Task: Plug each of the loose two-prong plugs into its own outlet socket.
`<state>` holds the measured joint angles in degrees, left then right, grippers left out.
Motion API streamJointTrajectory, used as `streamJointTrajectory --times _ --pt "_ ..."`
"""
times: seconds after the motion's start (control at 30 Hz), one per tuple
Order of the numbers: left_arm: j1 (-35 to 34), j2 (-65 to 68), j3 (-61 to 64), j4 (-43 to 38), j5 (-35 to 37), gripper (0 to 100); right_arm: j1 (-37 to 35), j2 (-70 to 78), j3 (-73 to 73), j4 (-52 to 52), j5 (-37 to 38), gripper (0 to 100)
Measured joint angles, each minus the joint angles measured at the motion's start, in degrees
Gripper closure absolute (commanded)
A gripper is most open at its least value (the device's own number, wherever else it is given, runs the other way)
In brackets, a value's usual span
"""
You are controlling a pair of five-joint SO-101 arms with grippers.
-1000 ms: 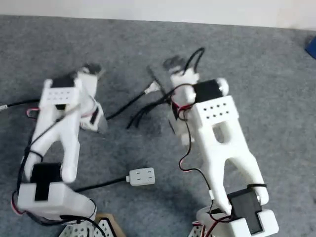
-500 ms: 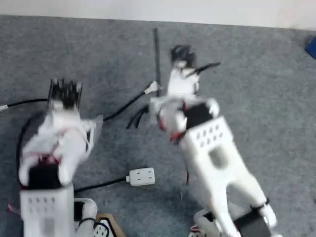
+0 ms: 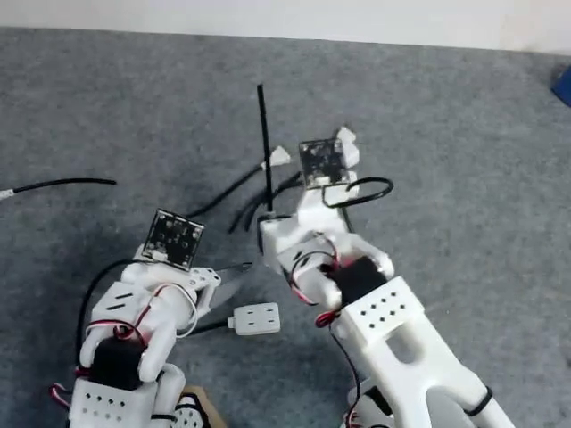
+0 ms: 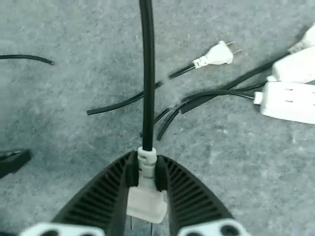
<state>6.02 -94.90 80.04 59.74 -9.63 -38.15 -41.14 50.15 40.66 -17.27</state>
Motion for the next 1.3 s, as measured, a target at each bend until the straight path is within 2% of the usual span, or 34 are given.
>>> streamJointTrajectory --times 0.13,0.37,0.63,0.9,1.3 --pt "1.23 0.0 0.26 0.0 0.0 61 -3.34 0.0 0.0 -0.18 -0.79 99.3" --pt "3.08 0.0 0.53 0.0 0.0 62 -3.96 0.0 0.0 -0.18 -1.05 99.3" --pt "3.16 0.0 5.8 -6.24 0.0 62 -4.13 0.0 -1.49 3.6 -0.88 99.3" --pt "2.37 0.0 5.98 -6.95 0.0 64 -4.13 -0.09 -5.01 11.43 3.6 99.3" --pt "1.76 0.0 6.07 -6.95 -2.11 64 -3.34 -0.44 -6.24 17.41 9.58 99.3"
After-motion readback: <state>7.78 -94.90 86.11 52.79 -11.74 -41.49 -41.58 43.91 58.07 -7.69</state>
